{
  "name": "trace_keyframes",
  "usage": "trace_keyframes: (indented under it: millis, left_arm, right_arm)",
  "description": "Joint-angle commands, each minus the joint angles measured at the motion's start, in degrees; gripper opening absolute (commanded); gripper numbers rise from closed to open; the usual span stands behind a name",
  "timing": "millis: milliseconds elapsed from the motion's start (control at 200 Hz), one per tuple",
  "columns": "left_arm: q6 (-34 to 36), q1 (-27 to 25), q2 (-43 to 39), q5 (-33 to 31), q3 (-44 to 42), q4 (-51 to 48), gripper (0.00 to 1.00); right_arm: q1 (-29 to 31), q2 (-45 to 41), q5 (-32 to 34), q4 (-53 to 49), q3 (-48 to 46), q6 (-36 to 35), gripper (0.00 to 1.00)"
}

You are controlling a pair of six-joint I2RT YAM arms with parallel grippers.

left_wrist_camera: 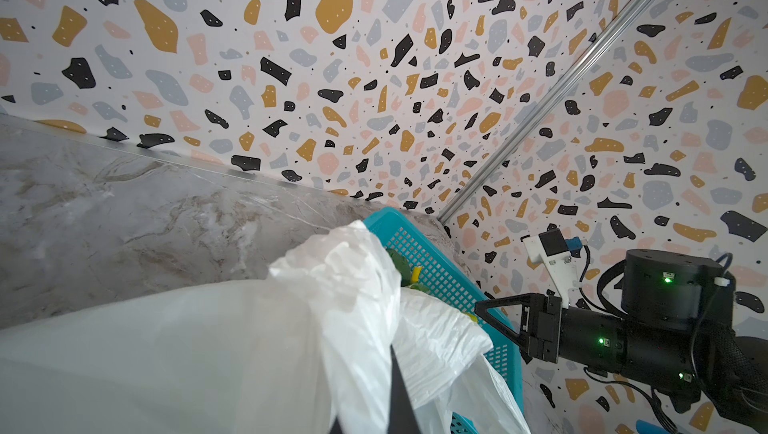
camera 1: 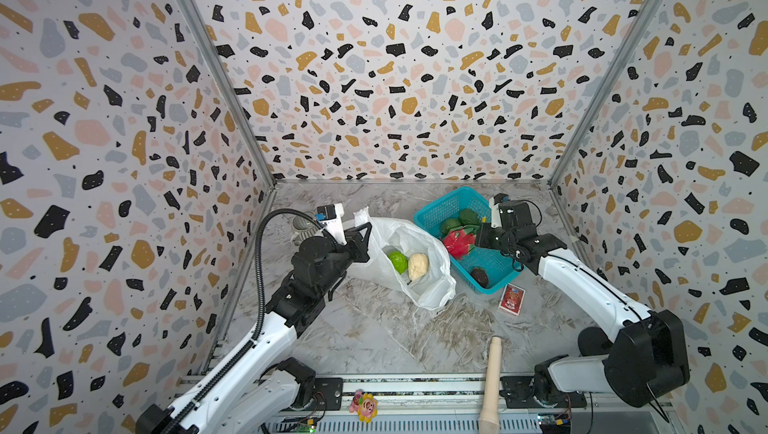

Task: Place the fruits into the plastic bag
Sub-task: 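Lower the right gripper beside the dragon fruit and grasp the purple mangosteen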

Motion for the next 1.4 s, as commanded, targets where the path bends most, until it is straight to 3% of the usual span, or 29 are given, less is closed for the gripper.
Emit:
trace_keyframes:
  millis: [0,145,175,325,386,446,651,1182,1297,1397]
  left_arm:
    - [0.6,-0.3,0.1,0.1,1.5,2.5,0.00]
    - [0.6,-0.3,0.3,0.2,1.7,2.5,0.00]
    - [0.6,-0.3,0.3,0.2,1.6,2.6,0.00]
    - [0.6,-0.2,0.3,0.1,1.2,3.1,0.00]
    - [0.5,-0.3,0.4,0.2,1.1,3.2,0.00]
    - [0.5,-0.3,0.6,0.4,0.9,3.7,0.00]
    - [-0.1,-0.3,1.1,1.0,0.8,4.6,0.00]
    - [1.0,-0.3,1.4,0.6,0.9,4.4,0.00]
    - [1.2,-0.3,1.7,0.7,0.9,4.4,0.00]
    - [1.2,-0.3,1.7,0.7,0.9,4.5,0.00]
  right_arm:
    - [0.1,0.5,3.1,-4.2,2.3,1.3,0.00]
    - [0.2,2.2,7.1,-7.0,-0.3,3.4,0.06]
    - [0.2,2.7,7.3,-7.4,-0.9,3.6,0.12]
    - [0.9,6.0,8.2,-9.9,-1.4,4.5,0.62]
    - [1.6,7.6,9.4,-11.2,-1.1,4.3,0.72]
    - [2.3,9.6,10.6,-12.7,-0.5,3.7,0.74]
    - [3.5,14.8,12.1,-13.7,-0.9,2.6,0.75]
    - [3.6,20.0,5.5,-15.1,0.0,-1.3,0.74]
    - [3.6,21.0,4.4,-14.7,-0.4,-1.7,0.63]
    - [3.6,20.9,2.6,-13.9,-0.6,-1.6,0.36]
